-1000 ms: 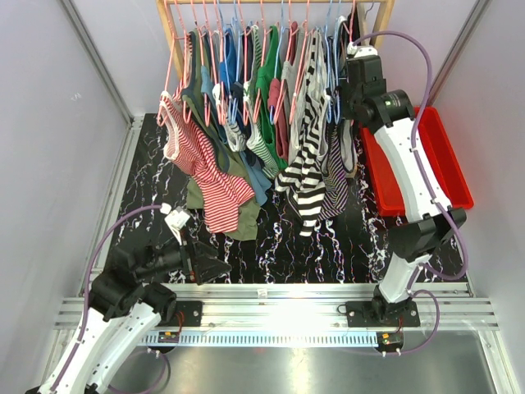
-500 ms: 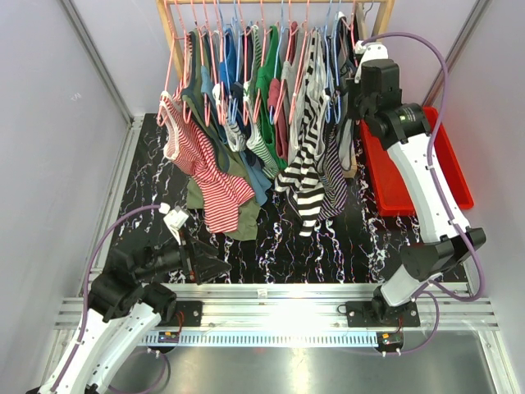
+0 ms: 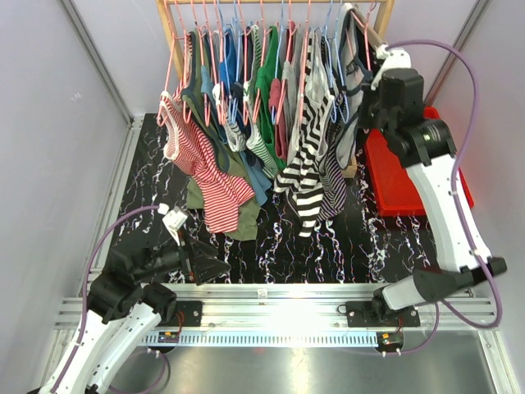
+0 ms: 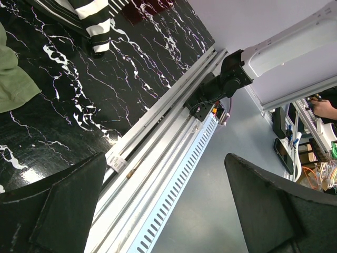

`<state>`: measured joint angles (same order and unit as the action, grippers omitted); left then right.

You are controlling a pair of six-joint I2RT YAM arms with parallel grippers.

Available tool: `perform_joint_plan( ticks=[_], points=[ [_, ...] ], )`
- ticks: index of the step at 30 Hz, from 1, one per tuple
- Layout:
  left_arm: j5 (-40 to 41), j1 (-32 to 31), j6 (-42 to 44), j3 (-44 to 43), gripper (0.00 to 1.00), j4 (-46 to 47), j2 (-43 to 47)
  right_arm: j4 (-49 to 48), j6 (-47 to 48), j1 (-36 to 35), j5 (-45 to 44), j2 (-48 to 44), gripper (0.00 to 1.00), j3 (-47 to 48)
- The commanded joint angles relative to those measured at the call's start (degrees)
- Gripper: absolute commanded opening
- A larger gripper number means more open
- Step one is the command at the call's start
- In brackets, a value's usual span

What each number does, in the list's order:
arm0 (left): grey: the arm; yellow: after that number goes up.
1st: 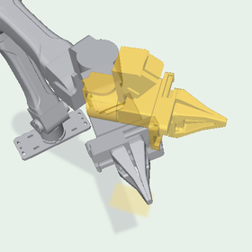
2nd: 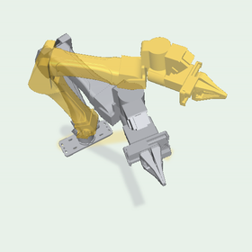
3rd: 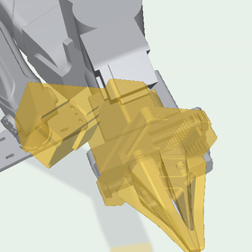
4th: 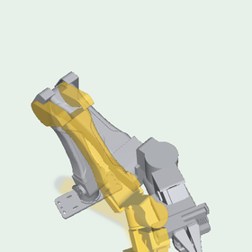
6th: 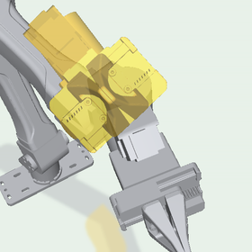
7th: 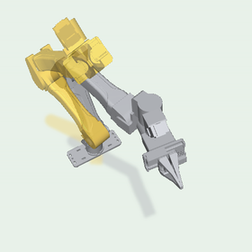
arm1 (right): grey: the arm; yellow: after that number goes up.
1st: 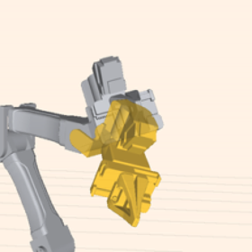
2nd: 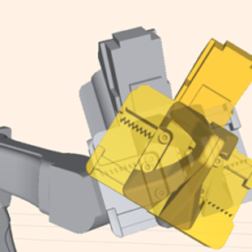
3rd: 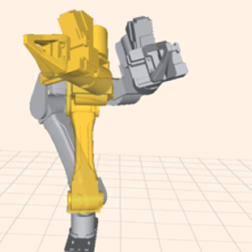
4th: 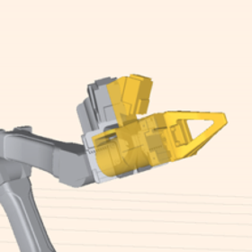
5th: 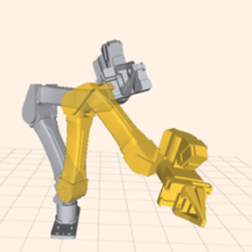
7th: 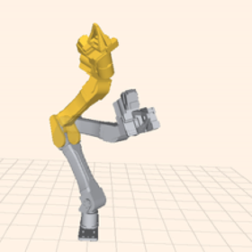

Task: Remove the tank top from the hanger

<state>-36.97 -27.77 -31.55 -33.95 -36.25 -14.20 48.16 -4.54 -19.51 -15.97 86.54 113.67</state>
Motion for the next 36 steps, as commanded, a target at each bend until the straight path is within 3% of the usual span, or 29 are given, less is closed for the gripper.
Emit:
perform_joint_plan(
  ticks=[1, 10, 16, 22, 25, 29, 36],
  points=[
    [0.15, -0.18, -0.62, -0.59, 0.99, 3.29, 0.57, -4.13, -5.3, -0.44, 1.71, -11.19, 0.0, -5.53],
    [-0.73, -0.18, -1.41, -0.59, 0.99, 5.75, -1.36, 1.58, -10.67, -0.44, 10.86, -30.35, 0.0, -21.27],
    [-1.52, -0.18, -1.94, -0.85, 0.99, 7.42, -2.68, -0.7, -12.42, -0.44, 17.62, -44.86, 0.0, -33.75],
    [-1.35, -0.18, -2.02, -2.43, 0.99, 7.33, -3.12, 5.79, -15.85, -0.53, 22.9, -57.43, 0.0, -33.61],
    [-1.35, -0.18, -2.11, -2.52, 0.99, 8.21, -3.29, 8.87, -15.77, -0.53, 24.32, -59.38, 0.0, -31.59],
    [-1.44, -0.18, -2.46, -2.34, 0.99, 9.26, -4.78, 13.0, -13.4, -0.53, 18.35, -55.62, 0.0, -29.82],
    [0.14, -0.18, -2.81, -2.52, 0.99, 8.39, -2.95, 6.7, -11.2, -0.44, 18.85, -47.0, 0.0, -34.21]
  ],
)
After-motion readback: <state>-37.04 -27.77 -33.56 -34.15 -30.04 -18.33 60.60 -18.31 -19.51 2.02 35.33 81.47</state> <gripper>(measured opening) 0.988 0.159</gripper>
